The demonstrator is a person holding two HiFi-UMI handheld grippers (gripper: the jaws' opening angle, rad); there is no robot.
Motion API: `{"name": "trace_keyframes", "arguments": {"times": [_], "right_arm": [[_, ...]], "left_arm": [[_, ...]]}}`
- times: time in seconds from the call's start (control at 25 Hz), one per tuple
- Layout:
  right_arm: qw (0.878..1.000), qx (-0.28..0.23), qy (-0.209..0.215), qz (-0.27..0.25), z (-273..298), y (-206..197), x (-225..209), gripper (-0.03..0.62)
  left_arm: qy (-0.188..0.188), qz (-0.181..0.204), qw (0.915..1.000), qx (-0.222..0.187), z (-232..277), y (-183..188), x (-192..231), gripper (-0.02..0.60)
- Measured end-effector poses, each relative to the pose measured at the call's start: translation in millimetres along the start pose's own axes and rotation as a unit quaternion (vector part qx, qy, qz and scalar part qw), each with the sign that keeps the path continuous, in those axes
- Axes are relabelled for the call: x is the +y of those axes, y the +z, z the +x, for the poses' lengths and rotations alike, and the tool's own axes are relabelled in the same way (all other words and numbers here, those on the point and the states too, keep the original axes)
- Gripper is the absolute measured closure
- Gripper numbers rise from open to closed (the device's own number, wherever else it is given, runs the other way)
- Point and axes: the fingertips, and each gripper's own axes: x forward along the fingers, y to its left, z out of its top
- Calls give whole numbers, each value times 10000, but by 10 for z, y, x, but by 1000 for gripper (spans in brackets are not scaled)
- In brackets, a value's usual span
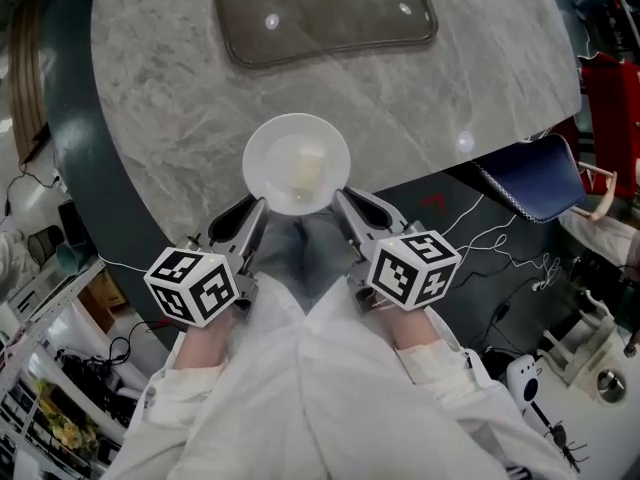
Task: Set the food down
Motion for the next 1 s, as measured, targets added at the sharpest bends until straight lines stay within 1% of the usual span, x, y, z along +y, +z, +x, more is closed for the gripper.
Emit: {"name": "trace_keyframes", "arguments": {"times": [0.24, 0.52, 0.68, 0.84, 1.0], "right_arm": [[9996, -282, -59, -47, -70, 151, 89, 566], [9987, -483, -88, -151, -114, 402, 91, 566], [9986, -478, 10, -225, -62, 621, 10, 566], [9981, -494, 82, -347, -18, 899, -93, 566], [9983, -382, 174, -401, 56, 1154, -243, 568]], "left_arm": [[-208, 183, 9996, -91, -29, 179, -69, 518], [-344, 378, 9986, -165, 42, 411, -169, 518], [-314, 520, 9979, -245, 172, 616, -215, 518], [-263, 515, 9976, -380, 340, 829, -278, 518], [-182, 453, 9977, -461, 544, 1011, -323, 518]]}}
